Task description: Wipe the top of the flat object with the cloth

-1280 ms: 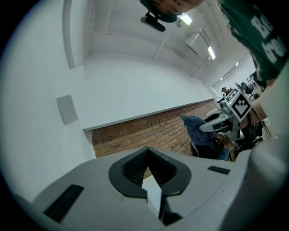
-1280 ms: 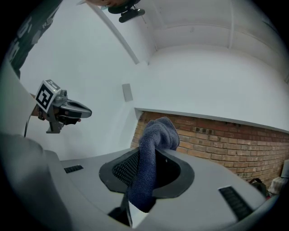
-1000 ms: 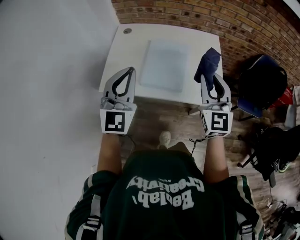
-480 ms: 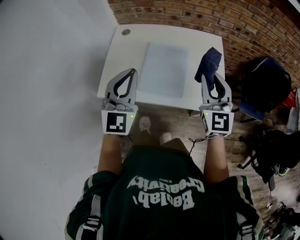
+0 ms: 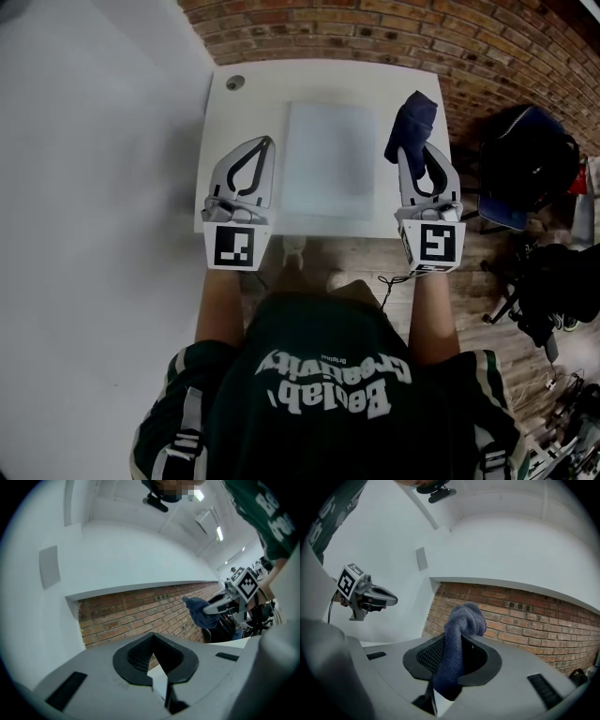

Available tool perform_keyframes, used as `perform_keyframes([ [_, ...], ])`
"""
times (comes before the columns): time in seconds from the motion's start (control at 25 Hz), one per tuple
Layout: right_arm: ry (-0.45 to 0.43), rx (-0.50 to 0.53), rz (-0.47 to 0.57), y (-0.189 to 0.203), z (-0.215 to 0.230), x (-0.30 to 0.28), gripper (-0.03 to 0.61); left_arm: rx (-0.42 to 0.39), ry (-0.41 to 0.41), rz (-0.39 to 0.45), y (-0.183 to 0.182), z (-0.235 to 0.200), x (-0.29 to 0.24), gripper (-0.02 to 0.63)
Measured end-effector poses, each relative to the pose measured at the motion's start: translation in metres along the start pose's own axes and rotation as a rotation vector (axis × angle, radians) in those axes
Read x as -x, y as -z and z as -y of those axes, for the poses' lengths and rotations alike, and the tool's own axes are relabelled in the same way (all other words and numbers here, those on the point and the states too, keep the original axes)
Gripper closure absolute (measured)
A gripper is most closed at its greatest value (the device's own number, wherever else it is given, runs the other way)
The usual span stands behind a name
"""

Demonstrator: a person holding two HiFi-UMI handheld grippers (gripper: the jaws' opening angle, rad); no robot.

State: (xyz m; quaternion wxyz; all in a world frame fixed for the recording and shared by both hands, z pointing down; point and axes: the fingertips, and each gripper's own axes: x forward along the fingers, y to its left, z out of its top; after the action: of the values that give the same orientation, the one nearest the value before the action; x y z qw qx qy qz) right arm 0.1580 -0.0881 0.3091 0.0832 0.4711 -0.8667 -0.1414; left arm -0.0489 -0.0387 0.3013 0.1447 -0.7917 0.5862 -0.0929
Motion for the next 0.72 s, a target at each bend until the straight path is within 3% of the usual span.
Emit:
perform_keyframes([
  [0.4, 0.073, 0.003, -0.046, -0.005, -0.009, -0.087, 0.494, -0.005, 0.105, 0.025, 0.028, -0.067, -0.070, 0.618],
  [0.72, 0.104, -0.030, -0.053, -0.009, -0.023, -0.126, 0.494, 0.020, 0.180, 0.053, 0.045, -0.094, -0.099, 0.618],
])
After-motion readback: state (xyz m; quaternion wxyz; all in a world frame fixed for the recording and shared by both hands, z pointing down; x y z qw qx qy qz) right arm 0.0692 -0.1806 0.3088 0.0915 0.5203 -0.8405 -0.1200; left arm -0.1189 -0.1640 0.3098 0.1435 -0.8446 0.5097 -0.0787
